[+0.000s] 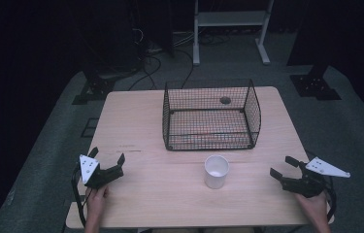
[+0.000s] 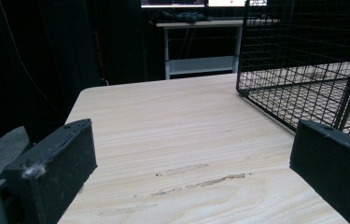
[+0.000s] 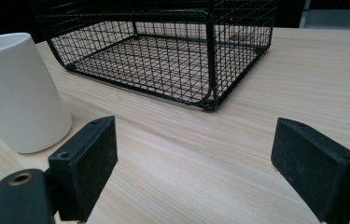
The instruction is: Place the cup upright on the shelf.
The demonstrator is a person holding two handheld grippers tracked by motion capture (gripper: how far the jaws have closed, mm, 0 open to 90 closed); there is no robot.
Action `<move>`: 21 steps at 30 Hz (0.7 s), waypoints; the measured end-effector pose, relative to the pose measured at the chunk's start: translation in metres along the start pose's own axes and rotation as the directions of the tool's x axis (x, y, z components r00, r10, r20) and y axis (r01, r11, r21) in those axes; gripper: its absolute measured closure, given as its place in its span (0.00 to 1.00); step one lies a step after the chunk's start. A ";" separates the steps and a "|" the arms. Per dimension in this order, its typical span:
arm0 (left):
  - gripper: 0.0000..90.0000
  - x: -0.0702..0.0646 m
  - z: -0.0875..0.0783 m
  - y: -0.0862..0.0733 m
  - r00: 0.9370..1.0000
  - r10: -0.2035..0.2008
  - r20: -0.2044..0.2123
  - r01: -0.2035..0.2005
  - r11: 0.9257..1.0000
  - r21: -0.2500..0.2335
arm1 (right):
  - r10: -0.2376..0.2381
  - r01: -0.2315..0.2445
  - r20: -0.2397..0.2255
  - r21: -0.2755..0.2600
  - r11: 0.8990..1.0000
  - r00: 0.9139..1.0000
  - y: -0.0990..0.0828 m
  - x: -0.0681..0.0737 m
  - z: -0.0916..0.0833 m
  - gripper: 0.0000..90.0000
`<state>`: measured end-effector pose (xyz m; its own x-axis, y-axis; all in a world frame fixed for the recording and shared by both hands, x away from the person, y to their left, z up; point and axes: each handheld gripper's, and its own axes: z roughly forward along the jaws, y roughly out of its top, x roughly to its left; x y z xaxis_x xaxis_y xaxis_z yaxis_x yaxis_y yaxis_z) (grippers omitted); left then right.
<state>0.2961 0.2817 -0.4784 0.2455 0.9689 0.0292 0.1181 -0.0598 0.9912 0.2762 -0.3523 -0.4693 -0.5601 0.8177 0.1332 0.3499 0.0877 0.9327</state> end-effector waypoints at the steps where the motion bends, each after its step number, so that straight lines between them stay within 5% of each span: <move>1: 0.00 0.000 0.000 0.000 1.000 0.000 0.000 0.000 1.000 0.000 | -0.002 0.002 -0.003 0.003 1.000 1.000 0.001 0.000 0.000 0.15; 21: 0.00 -0.001 -0.001 0.000 1.000 0.009 0.004 -0.009 1.000 0.000 | -0.078 0.082 -0.079 0.054 0.995 0.994 0.034 0.011 0.005 0.14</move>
<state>0.2951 0.2812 -0.4785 0.2508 0.9673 0.0374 0.1160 -0.0684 0.9909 0.2855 -0.3371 -0.4372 -0.6429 0.7611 0.0862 0.3426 0.1851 0.9211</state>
